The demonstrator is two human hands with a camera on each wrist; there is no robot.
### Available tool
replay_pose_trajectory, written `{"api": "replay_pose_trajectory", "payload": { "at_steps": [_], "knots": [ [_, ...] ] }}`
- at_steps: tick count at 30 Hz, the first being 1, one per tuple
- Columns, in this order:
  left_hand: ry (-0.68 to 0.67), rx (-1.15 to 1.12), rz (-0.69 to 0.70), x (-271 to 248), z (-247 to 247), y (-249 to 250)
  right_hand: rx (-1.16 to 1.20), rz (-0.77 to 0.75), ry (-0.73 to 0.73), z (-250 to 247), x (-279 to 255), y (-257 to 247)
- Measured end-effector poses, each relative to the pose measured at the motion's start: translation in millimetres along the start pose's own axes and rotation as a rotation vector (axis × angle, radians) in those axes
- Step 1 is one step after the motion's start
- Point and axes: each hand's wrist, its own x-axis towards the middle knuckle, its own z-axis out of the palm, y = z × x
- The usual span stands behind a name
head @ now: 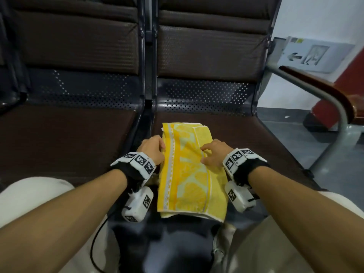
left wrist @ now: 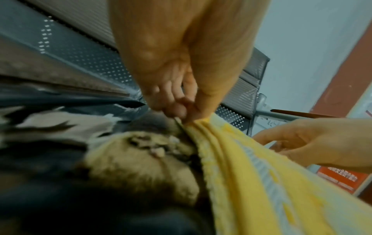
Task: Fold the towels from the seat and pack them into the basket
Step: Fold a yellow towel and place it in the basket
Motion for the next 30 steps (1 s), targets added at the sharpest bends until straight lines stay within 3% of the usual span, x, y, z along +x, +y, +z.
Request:
{"api": "replay_pose_trajectory", "payload": {
  "at_steps": [3,10,15,19,22,25,27,30],
  "knots": [
    [-0.074,-0.019,-0.022,-10,2,-4,-0.030,0.004,-0.006,3,-5,-3],
    [-0.030,0.022,-0.041,-28,4,7,-0.007,0.007,0.013,12,-13,-1],
    [-0.141,0.071,-0.135,-43,-3,1,-0.015,0.012,0.029,13,-21,-8],
    [0.011,0.109,-0.038,-60,8,-3,0.087,-0.014,0.222,20,-39,-15],
    [0.123,0.111,-0.001,-73,16,-7,0.161,0.061,0.211,23,-57,-1],
    [0.023,0.306,-0.095,-77,22,-14,0.124,0.220,0.163,30,-74,18],
    [-0.048,0.413,-0.099,-78,24,-14,0.139,0.244,0.140,36,-83,23],
    [-0.090,0.352,-0.103,-79,26,-9,0.186,0.228,0.100,42,-85,16]
  ]
}}
